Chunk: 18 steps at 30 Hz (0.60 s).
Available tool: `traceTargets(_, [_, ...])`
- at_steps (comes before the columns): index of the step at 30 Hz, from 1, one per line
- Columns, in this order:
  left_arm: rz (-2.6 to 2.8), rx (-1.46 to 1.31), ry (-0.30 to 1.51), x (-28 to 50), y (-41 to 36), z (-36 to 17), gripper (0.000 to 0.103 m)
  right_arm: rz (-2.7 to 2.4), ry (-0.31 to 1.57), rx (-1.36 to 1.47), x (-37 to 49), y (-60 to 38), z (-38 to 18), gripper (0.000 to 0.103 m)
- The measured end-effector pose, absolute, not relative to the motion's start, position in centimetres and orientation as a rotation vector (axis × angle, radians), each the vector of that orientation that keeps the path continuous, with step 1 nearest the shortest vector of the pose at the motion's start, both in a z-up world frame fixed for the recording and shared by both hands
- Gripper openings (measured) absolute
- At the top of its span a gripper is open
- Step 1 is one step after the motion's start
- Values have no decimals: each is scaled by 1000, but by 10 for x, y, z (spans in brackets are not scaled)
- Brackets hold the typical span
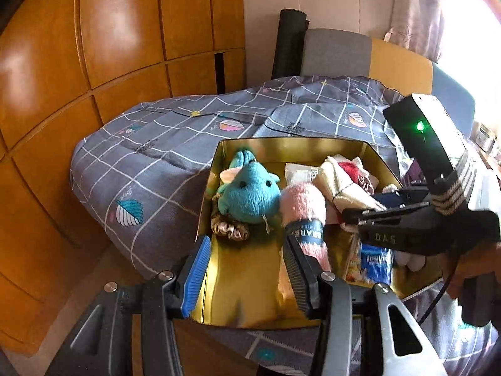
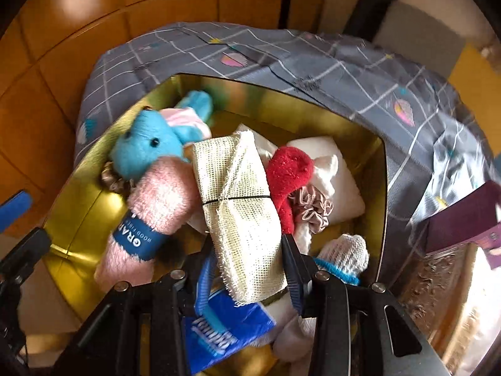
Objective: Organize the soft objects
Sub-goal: 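Lower the beige cloth into the gold tray and open the right tool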
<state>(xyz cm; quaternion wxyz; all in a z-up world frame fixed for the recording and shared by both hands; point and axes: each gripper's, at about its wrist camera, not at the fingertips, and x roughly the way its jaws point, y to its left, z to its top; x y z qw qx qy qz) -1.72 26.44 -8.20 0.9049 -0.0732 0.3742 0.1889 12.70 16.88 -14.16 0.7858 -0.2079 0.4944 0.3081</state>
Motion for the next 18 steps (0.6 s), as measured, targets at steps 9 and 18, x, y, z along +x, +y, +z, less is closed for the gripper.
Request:
traceTargets(9, [427,-151,753,-15,265,-74,49,656,1028,-455,119,159,-144,43])
traceTargets(18, [445,-148,742,-21,263,-70,49,645,1002,-447,99,152,-137,46])
